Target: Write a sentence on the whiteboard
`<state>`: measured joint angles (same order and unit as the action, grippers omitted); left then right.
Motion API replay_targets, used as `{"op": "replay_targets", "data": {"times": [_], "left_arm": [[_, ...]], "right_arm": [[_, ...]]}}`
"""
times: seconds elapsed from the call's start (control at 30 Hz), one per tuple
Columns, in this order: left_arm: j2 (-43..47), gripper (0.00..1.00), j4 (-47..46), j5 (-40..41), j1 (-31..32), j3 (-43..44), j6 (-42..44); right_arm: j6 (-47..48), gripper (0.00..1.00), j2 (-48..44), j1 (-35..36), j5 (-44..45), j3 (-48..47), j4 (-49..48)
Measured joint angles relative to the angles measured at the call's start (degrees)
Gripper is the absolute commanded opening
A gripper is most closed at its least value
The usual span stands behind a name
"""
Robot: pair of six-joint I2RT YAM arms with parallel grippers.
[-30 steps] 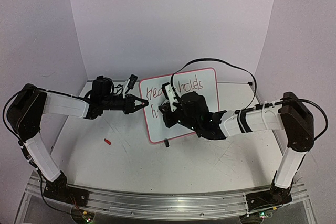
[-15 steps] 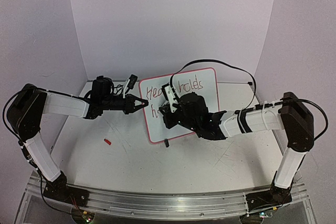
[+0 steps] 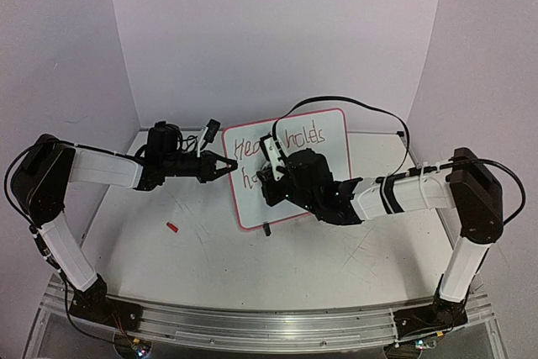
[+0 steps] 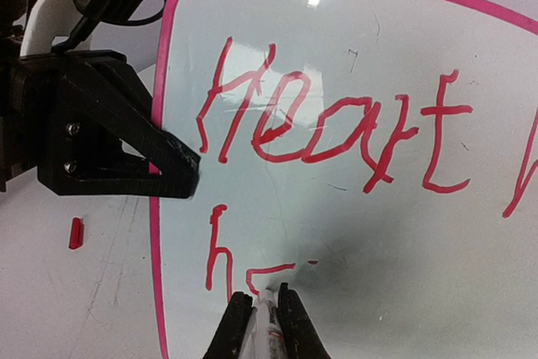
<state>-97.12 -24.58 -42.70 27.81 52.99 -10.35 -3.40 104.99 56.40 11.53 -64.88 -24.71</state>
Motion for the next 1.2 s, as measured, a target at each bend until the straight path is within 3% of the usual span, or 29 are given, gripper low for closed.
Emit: {"op": "replay_targets", "data": {"times": [1.2], "left_arm": [[0.0,0.0,0.34,0.04,0.0,0.17,0.0]], "right_arm": [[1.86,0.0,-0.44,-0.55,2.15,-0.39,-1.77]]}}
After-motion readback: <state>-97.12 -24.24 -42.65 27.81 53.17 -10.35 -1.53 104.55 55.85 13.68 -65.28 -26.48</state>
